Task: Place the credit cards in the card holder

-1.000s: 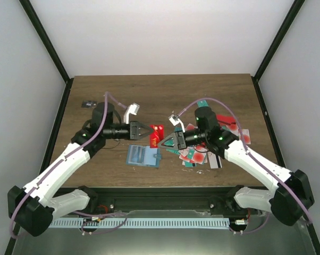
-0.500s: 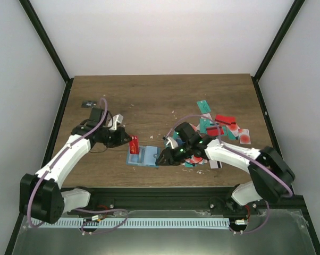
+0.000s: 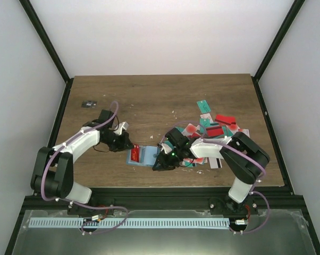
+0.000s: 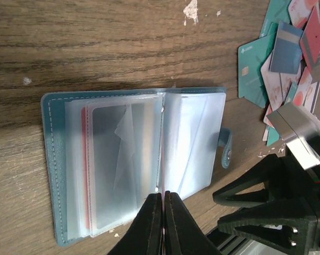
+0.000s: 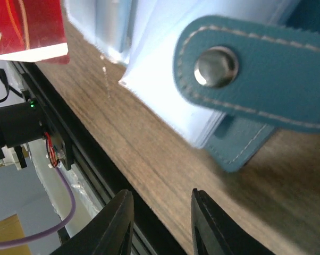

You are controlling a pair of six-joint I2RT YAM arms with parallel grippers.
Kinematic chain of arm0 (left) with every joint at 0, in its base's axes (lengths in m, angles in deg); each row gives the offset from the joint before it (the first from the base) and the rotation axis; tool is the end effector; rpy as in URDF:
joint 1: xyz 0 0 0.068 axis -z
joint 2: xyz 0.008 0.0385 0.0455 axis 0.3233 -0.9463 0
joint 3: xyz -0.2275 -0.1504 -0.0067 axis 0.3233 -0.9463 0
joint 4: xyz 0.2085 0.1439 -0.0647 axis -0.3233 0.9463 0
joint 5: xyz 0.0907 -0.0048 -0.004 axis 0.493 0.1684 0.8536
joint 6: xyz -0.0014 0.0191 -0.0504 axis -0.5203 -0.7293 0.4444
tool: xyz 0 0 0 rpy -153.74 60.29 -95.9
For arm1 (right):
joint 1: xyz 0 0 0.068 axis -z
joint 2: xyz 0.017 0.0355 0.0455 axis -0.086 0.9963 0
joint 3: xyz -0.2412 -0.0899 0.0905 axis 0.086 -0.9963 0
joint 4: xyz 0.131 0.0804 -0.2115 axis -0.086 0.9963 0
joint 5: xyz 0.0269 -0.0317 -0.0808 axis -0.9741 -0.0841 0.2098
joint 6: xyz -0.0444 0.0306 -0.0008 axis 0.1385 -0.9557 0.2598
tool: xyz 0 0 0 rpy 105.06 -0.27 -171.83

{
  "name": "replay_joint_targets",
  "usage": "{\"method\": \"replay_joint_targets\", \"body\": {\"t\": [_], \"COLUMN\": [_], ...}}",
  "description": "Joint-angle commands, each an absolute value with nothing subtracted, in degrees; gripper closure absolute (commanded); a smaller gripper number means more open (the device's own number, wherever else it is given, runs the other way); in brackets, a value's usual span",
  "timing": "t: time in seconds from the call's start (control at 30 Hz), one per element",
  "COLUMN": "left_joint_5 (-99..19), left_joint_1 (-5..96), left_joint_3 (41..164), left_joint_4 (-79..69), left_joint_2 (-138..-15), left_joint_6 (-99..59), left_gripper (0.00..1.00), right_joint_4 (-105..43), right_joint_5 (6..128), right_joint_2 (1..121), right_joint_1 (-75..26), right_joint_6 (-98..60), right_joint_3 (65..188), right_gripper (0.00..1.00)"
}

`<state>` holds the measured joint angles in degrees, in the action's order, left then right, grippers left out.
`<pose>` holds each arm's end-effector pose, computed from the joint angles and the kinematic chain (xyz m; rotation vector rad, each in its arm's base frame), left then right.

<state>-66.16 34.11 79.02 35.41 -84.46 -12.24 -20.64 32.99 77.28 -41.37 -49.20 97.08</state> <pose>0.2416 -0.0869 0.1897 0.0310 2.8714 -0.9889 0.1918 0.2349 0.1344 0.4870 -2.7169 -1.2407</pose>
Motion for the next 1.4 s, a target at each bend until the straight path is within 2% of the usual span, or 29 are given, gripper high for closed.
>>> {"method": "replay_joint_targets", "body": {"t": [0.0, 0.27, 0.53, 0.9, 1.37], "left_joint_5": [-68.76, -73.16, -74.63, -76.48, -77.3], "left_joint_1": [33.8, 33.8, 33.8, 33.8, 33.8], "left_joint_3": [79.02, 79.37, 79.37, 79.8, 79.91], "left_joint_4": [33.38, 31.51, 30.03, 27.59, 25.95], "left_joint_2": [-86.74, -91.92, -95.37, -97.16, -96.96], "left_joint_6": [-14.89, -17.43, -17.92, -16.72, -17.75], "left_gripper": [0.96, 0.96, 0.96, 0.96, 0.96], "right_joint_4": [-22.72, -18.9, -18.11, -17.81, -17.29], "right_joint_5": [34.01, 38.46, 36.93, 31.86, 34.34], "right_joint_2": [80.36, 84.17, 85.02, 79.26, 77.32], "right_joint_1": [-41.91, -40.22, -37.34, -37.34, -35.8], "right_joint_6": [-48.88, -47.74, -45.47, -41.55, -43.03], "right_joint_3": [99.74, 102.35, 102.27, 99.68, 98.22], "right_gripper": [0.68, 0.7, 0.71, 0.7, 0.7]}}
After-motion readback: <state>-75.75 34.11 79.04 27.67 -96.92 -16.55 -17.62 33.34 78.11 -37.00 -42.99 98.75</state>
